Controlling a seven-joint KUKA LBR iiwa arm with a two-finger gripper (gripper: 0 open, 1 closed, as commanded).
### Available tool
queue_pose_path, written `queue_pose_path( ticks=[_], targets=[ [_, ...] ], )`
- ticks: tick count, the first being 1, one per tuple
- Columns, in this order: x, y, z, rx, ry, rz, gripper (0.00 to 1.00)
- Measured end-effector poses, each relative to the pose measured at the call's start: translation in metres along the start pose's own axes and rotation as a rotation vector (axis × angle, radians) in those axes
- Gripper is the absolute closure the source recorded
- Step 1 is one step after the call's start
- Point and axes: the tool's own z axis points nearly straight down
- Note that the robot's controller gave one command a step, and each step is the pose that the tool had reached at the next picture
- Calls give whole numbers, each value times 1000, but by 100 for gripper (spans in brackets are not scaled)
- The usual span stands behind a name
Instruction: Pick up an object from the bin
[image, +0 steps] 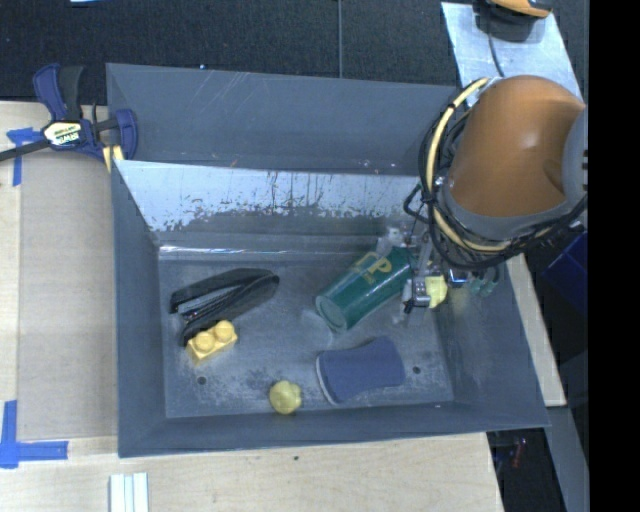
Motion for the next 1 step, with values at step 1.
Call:
queue_pose_path(
  ticks=[1],
  targets=[
    [-1, 0, -5, 0, -9, 0, 0]
  ],
)
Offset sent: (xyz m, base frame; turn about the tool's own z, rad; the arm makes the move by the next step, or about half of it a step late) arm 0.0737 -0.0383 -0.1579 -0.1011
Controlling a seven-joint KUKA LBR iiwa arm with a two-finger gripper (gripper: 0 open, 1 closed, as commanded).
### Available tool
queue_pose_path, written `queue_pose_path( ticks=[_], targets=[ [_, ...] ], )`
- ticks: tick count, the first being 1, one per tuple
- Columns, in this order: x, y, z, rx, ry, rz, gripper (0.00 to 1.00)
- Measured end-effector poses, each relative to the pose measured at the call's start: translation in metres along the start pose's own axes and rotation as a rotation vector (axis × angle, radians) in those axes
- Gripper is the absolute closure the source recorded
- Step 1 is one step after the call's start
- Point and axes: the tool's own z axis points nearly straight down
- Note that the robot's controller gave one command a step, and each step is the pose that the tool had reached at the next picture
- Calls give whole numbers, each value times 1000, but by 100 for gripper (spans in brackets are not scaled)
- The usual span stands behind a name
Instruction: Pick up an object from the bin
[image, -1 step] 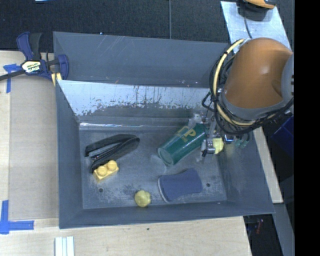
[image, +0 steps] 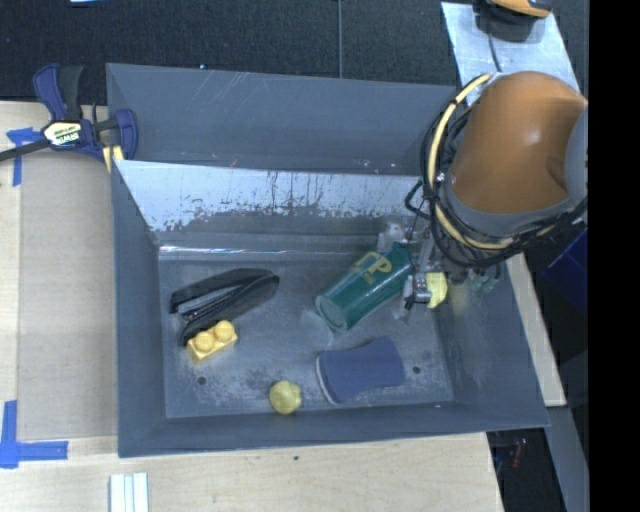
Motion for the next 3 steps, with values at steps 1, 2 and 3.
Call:
queue_pose_path(
  ticks=[1, 2, 3],
  targets=[
    [-45, -23, 95, 1, -5, -62, 0],
    [-67, -32, 86, 1, -10, -250, 0],
    [-66, -20, 127, 1, -7, -164, 0]
  ],
)
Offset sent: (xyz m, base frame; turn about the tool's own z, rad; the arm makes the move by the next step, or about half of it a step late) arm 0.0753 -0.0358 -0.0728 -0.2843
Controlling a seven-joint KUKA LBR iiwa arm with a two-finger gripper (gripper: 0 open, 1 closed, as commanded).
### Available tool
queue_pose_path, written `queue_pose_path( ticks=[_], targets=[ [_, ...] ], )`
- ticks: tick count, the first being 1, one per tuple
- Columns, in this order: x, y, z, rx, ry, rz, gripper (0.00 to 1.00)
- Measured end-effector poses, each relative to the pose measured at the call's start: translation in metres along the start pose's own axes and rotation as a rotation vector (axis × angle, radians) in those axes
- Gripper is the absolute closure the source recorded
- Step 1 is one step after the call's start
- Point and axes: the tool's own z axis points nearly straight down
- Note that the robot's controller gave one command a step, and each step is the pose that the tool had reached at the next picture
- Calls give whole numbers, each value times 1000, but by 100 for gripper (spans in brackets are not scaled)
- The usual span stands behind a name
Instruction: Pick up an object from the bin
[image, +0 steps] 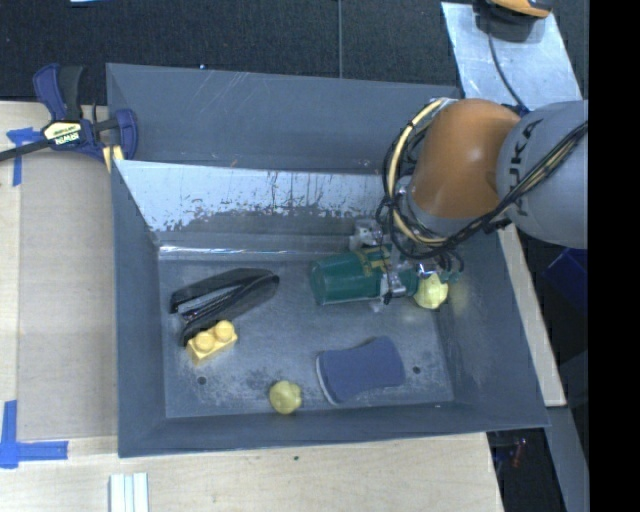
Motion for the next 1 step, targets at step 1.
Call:
queue_pose_path(
  ticks=[1],
  targets=[
    [-7, -7, 36, 4, -10, -178, 0]
  ],
)
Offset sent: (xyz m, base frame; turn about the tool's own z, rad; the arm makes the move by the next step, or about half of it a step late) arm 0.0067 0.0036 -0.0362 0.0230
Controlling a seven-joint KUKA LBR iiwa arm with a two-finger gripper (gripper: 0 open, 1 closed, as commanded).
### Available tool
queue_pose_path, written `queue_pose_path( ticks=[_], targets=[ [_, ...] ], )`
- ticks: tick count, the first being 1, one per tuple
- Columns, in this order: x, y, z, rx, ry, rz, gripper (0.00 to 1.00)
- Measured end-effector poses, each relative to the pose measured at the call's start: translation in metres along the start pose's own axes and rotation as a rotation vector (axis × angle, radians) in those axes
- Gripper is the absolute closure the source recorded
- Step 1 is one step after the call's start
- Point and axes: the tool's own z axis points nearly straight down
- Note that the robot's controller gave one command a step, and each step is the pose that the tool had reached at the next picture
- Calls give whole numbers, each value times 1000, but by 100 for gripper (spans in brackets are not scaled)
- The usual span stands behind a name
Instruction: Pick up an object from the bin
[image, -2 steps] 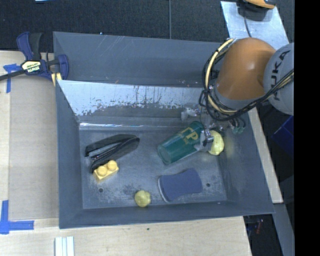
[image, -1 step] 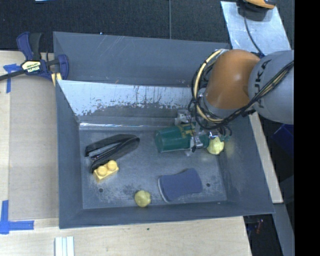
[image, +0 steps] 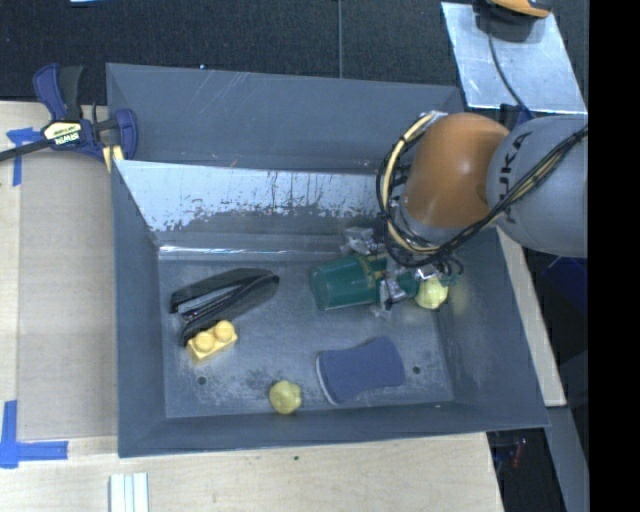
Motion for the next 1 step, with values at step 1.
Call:
queue_pose_path(
  ticks=[1],
  targets=[
    [-3, 9, -1, -3, 5, 202, 100]
  ],
)
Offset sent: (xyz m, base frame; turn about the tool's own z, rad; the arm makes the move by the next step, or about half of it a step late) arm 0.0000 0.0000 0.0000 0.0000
